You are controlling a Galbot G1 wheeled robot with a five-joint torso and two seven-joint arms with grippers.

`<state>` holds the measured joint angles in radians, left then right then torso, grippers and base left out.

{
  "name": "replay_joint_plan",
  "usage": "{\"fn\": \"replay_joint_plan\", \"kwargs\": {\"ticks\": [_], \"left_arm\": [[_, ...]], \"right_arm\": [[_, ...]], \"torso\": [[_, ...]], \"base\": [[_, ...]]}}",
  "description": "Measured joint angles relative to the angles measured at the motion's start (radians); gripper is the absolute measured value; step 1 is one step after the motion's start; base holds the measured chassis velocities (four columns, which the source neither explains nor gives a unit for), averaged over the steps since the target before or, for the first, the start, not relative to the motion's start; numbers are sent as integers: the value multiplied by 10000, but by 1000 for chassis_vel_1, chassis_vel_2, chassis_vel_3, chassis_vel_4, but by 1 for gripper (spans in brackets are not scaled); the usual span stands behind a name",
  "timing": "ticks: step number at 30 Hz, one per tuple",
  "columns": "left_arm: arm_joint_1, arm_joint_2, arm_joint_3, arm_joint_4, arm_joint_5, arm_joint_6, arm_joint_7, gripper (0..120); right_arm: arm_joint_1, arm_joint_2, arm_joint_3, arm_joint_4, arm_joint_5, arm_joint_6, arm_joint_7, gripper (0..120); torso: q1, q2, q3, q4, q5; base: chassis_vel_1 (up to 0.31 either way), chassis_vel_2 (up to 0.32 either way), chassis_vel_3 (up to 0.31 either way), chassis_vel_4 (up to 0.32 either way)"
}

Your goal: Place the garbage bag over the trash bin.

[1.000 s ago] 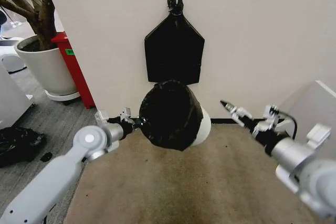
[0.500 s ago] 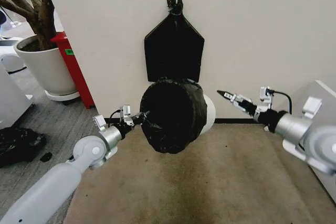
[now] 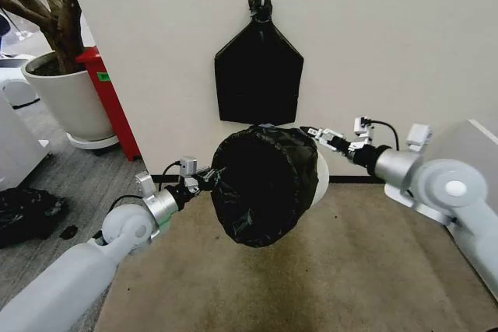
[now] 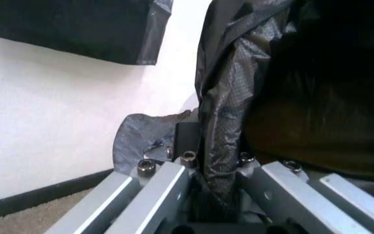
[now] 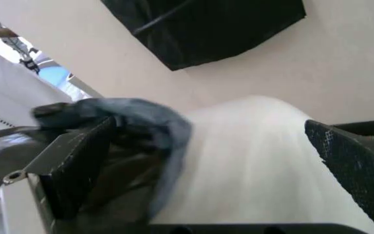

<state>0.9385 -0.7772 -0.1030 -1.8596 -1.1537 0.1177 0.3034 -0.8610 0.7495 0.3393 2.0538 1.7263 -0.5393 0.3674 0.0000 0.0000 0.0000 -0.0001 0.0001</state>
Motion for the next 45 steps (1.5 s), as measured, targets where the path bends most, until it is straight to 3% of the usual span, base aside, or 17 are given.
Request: {"fn": "replay_joint_plan", "kwargs": {"ticks": [11, 23, 28, 30, 35, 45], "left_arm": [[23, -24, -32, 12, -254, 9, 211, 0], [14, -94, -29, 150, -386, 48, -227, 0], [-70, -58, 58, 140, 322, -44, -406, 0], [-131, -10, 155, 141, 1080, -185, -296, 0], [-179, 150, 289, 152, 2573, -599, 291, 0], [-178, 298, 267, 68, 3629, -1079, 729, 0]], "right_arm": [[-240, 156, -95, -667, -783, 162, -121, 100], [-335, 110, 91, -85, -676, 482, 201, 100], [-417, -98, 373, 239, -529, 485, 208, 100], [-304, -252, 418, 490, -490, 442, 74, 100], [652, -710, -305, 716, -666, 12, -496, 100], [1201, -1057, -1081, 635, -743, -833, -1033, 100]], "torso": [[0, 0, 0, 0, 0], [0, 0, -1, 1, -1], [0, 0, -1, 0, -1], [0, 0, -1, -2, 1], [0, 0, -1, 2, -3], [0, 0, 0, 1, -2]], "base": [[0, 0, 0, 0], [0, 0, 0, 0], [0, 0, 0, 0], [0, 0, 0, 0], [0, 0, 0, 0], [0, 0, 0, 0]]}}
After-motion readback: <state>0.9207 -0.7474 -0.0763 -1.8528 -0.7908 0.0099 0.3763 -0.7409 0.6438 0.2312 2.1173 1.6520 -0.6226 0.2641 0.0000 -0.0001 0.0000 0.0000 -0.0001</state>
